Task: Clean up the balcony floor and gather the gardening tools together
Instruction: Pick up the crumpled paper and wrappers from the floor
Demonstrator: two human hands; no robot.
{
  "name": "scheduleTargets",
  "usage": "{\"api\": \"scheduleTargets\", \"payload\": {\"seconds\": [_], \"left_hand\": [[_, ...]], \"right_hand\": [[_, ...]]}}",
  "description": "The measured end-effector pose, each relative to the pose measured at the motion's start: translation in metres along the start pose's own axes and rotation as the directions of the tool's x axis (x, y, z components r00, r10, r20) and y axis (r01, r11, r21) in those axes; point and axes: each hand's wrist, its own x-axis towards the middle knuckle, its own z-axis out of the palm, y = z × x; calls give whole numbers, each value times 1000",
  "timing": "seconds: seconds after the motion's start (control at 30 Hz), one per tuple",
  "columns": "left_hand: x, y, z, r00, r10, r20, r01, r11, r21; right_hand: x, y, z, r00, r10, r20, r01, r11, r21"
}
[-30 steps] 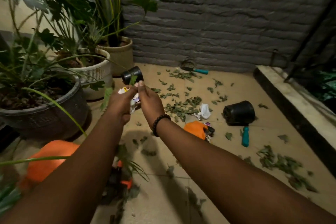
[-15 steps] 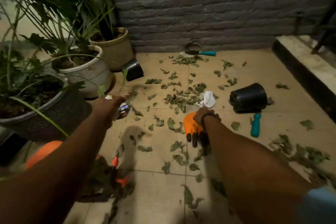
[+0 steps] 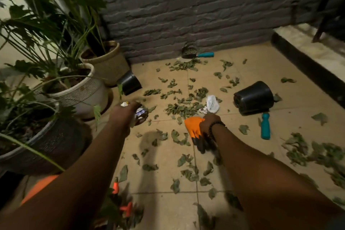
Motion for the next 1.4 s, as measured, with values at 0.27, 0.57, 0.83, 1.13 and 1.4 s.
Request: {"api": "scheduleTargets", "payload": {"seconds": [0.27,0.57,0.83,1.13,1.4], "left_hand": [[8,5,16,999,42,23,-39,991,-128],[16,-24,31,997,6,82,3,995,-98],[27,-55,59,987,-83,136,90,995,-49],[23,-66,83,963,-92,252,102,994,-28],[28,-61,100,901,-141,410,247,944,-218]], "right_hand": [[-55,-97,-1,975,-221,-28,182,718,672],[-32,-20,10,996,-46,-71,26,963,-267],[-30,71,24,984,149,-100,-170,950,-262],[-43,-24,-33,899,-87,-429,355,719,597],[-27,-85,9,768,-75,-637,416,814,406]]}}
